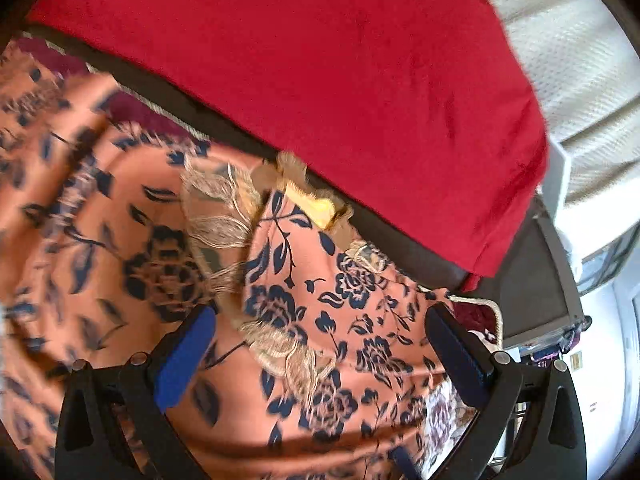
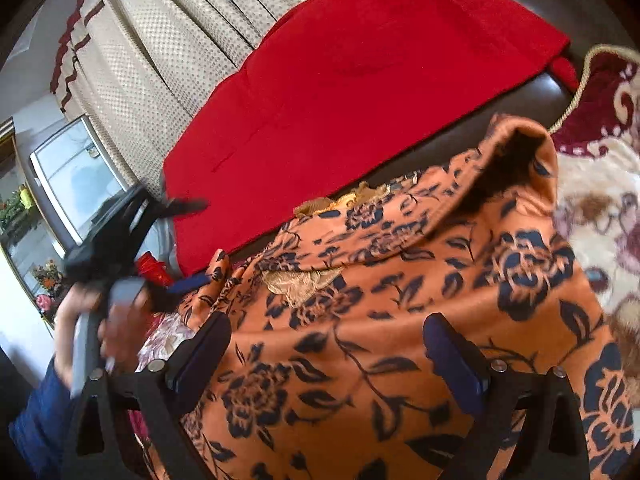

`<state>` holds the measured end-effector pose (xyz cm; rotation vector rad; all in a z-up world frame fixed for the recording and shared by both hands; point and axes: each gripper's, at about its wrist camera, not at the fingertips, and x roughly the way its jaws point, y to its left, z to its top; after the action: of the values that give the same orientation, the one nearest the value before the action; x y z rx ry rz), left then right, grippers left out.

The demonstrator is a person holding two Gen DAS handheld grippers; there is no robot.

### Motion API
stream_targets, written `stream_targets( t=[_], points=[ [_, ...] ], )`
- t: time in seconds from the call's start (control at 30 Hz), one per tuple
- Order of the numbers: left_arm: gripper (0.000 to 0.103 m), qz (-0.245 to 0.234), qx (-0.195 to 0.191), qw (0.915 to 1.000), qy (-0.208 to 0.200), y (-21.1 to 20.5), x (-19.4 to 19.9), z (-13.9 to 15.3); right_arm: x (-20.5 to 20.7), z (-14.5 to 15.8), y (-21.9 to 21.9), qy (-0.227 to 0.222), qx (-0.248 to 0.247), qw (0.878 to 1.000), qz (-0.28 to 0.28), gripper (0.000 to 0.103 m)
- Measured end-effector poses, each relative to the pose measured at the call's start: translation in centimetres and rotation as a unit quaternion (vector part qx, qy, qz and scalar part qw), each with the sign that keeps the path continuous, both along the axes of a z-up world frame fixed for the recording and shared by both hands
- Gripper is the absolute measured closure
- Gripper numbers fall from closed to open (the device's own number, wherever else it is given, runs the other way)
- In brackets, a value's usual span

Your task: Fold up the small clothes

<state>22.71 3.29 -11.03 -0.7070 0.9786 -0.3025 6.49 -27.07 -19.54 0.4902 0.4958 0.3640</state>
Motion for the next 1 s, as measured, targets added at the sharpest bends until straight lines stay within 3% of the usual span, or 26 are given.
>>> stream_targets(
  t=[0.1,0.13,0.2,0.23,0.27,0.33,0.4,0.47,0.53,0.63,0.7,0.8,0.9,1.0],
  points=[
    [0.01,0.014,0.014,0.9996,0.022,-0.6,1.1,-1.7,0.2,-2.6,-0.1,0.016,0.019,1.0,0.008,0.004],
    [0.02,0.014,0.017,0.9993,0.029,-0.7,1.4,-2.2,0.2,-2.9,-0.2,0.014,0.027,0.999,0.01,0.005],
    [0.048,0.011,0.018,0.9987,0.046,-0.8,1.8,-2.9,0.6,-3.5,0.0,0.007,0.037,0.999,0.014,0.005],
    [0.077,0.011,0.022,0.9986,0.047,-0.9,1.9,-3.0,0.6,-3.7,0.0,0.005,0.04,0.999,0.016,0.005],
    [0.095,0.006,0.024,0.9986,0.048,-1.1,2.0,-3.0,0.5,-3.8,0.0,0.002,0.042,0.999,0.016,0.005],
    [0.095,0.012,0.021,0.9992,0.031,-0.7,1.6,-2.2,0.5,-3.9,0.2,0.002,0.043,0.999,0.017,0.005],
    [0.096,0.014,0.037,0.9986,-0.037,-0.5,0.2,0.8,0.5,-4.2,0.4,0.001,0.045,0.999,0.019,0.005],
    [0.096,0.029,0.068,0.9907,-0.115,0.2,-2.4,4.1,0.4,-4.3,0.4,0.001,0.047,0.999,0.021,0.005],
    [0.096,0.048,0.089,0.9833,-0.151,1.4,-4.3,5.3,0.4,-4.5,0.5,0.0,0.049,0.999,0.021,0.005],
    [0.096,0.055,0.135,0.9828,-0.113,3.0,-3.7,2.5,0.4,-4.6,0.7,0.001,0.047,0.999,0.021,0.005],
    [0.096,0.055,0.144,0.9861,-0.063,4.1,-2.5,-0.5,0.3,-4.7,0.7,0.002,0.045,0.999,0.021,0.005],
    [0.095,0.062,0.157,0.9854,-0.022,5.0,-1.7,-3.7,0.2,-4.7,0.7,0.001,0.047,0.999,0.022,0.005],
    [0.095,0.068,0.134,0.9886,-0.005,5.7,-1.9,-5.3,0.2,-4.7,0.7,0.001,0.05,0.998,0.022,0.005],
    [0.094,0.061,0.145,0.9875,-0.016,5.6,-2.4,-5.7,0.5,-4.5,0.8,0.015,0.046,0.999,0.022,0.005]
  ],
)
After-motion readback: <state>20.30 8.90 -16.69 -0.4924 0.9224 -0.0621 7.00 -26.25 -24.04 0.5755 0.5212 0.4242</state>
